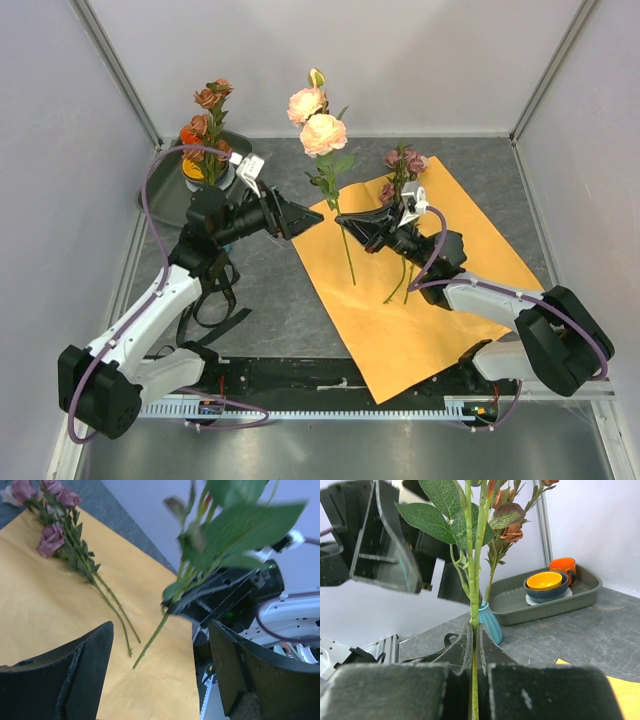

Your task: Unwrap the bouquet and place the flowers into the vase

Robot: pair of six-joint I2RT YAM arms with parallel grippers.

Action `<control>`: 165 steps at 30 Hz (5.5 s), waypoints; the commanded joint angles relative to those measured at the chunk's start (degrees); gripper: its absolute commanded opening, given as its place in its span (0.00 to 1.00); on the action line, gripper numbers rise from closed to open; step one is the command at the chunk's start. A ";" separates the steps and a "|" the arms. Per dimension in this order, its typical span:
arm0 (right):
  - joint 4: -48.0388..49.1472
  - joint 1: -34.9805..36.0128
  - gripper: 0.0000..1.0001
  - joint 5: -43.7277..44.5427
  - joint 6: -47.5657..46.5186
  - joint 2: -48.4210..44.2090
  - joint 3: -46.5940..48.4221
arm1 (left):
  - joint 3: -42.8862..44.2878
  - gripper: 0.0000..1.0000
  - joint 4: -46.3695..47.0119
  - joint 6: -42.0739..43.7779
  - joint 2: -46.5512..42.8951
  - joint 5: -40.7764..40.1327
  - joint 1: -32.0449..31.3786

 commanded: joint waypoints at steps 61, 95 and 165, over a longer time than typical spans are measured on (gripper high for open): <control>-9.97 5.38 0.90 17.76 -8.98 -0.20 1.60 | 20.07 0.02 -27.90 29.13 -14.01 -81.77 -2.14; -10.23 5.47 0.91 17.50 -9.69 1.29 1.95 | 25.35 0.02 -22.63 21.39 -3.19 -70.08 15.18; -10.58 5.55 0.90 16.97 -9.95 2.61 2.48 | 7.94 0.10 -19.11 9.61 2.08 -67.27 18.87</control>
